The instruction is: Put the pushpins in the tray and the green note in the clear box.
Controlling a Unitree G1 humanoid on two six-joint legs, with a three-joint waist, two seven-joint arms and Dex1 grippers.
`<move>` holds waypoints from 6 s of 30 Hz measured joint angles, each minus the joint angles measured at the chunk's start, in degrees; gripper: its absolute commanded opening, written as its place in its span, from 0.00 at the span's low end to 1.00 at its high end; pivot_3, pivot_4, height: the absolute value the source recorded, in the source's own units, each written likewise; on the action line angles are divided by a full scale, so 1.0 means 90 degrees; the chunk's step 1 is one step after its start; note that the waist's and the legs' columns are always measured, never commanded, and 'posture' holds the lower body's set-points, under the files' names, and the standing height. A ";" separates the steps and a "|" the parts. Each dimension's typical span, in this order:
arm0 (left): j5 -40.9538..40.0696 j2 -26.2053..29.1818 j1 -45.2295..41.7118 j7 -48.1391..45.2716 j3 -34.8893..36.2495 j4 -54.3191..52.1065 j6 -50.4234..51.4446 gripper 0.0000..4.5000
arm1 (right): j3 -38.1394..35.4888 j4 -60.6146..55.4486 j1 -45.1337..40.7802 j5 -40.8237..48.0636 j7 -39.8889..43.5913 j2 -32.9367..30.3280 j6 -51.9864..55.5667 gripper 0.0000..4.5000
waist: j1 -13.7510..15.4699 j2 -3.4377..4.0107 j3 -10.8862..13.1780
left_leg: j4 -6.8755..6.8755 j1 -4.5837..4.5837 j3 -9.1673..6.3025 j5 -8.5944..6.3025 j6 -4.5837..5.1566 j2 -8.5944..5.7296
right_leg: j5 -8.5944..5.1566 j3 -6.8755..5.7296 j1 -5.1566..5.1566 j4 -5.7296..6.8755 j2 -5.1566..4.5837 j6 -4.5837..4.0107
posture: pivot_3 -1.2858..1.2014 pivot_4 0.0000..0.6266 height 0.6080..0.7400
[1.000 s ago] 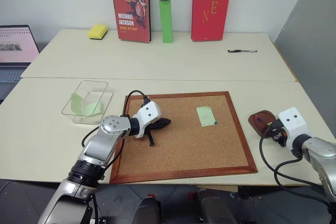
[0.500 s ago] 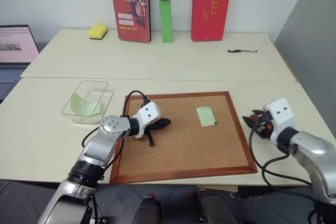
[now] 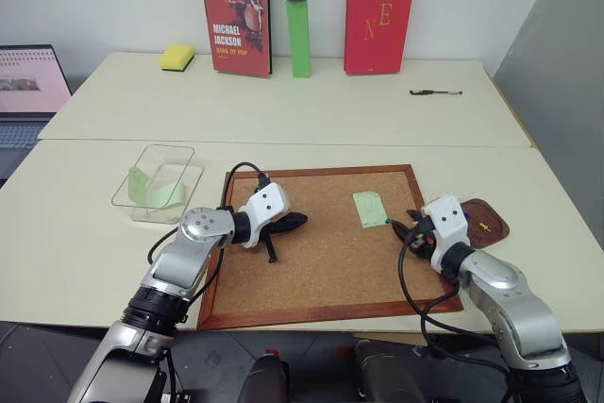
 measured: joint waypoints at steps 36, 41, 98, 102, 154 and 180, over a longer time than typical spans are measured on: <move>0.0037 0.0005 -0.0008 -0.0001 -0.0009 0.0010 -0.0064 0.00 | 0.0186 0.0432 -0.0299 0.0111 0.0277 0.0124 -0.0021 0.01 | 0.0002 0.0001 -0.0001 | 0.0000 0.0001 0.0000 0.0000 0.0000 0.0000 | 0.0000 0.0000 0.0000 0.0002 0.0000 0.0000 | 0.52 0.24 1.00; 0.0054 0.0006 -0.0027 -0.0005 -0.0023 0.0005 -0.0065 0.00 | 0.0130 0.0367 -0.0241 0.0200 0.0294 0.0108 -0.0007 0.01 | 0.0011 0.0001 0.0000 | -0.0003 -0.0002 0.0000 0.0000 0.0000 0.0000 | 0.0000 -0.0001 -0.0001 0.0000 0.0000 0.0000 | 0.52 0.24 1.00; 0.0088 0.0005 -0.0094 0.0024 -0.0125 0.0041 -0.0109 0.00 | -0.1705 0.0489 0.0337 -0.0204 0.0152 -0.1459 0.0116 0.39 | 0.0044 0.0004 -0.0002 | 0.0000 -0.0001 0.0003 0.0000 0.0000 -0.0002 | -0.0001 0.0004 0.0001 -0.0006 -0.0001 0.0000 | 0.52 0.24 1.00; 0.0088 0.0009 -0.0097 0.0021 -0.0125 0.0047 -0.0109 0.00 | -0.1807 0.0004 0.0352 0.0141 0.0427 -0.1382 0.0008 0.39 | 0.0043 0.0003 -0.0002 | 0.0000 -0.0001 0.0002 0.0000 0.0000 -0.0002 | -0.0001 0.0003 0.0001 -0.0006 -0.0001 0.0000 | 0.52 0.24 1.00; 0.0089 0.0057 -0.0078 0.0016 -0.0130 -0.0010 -0.0091 0.00 | 0.0850 0.0885 -0.0656 -0.0230 0.0956 -0.0120 -0.0824 0.16 | 0.0035 0.0003 -0.0002 | -0.0003 -0.0002 -0.0001 0.0000 0.0000 0.0000 | -0.0001 -0.0001 -0.0001 -0.0006 0.0000 -0.0001 | 0.52 0.24 1.00; 0.0089 0.0043 -0.0020 0.0170 -0.0111 -0.0016 -0.0133 0.00 | 0.0636 0.0016 -0.1245 -0.0207 0.1238 -0.0407 -0.0878 0.00 | 0.0022 0.0001 -0.0002 | -0.0003 -0.0002 -0.0004 0.0000 0.0000 0.0000 | -0.0001 -0.0004 -0.0002 -0.0005 0.0000 0.0000 | 0.52 0.24 1.00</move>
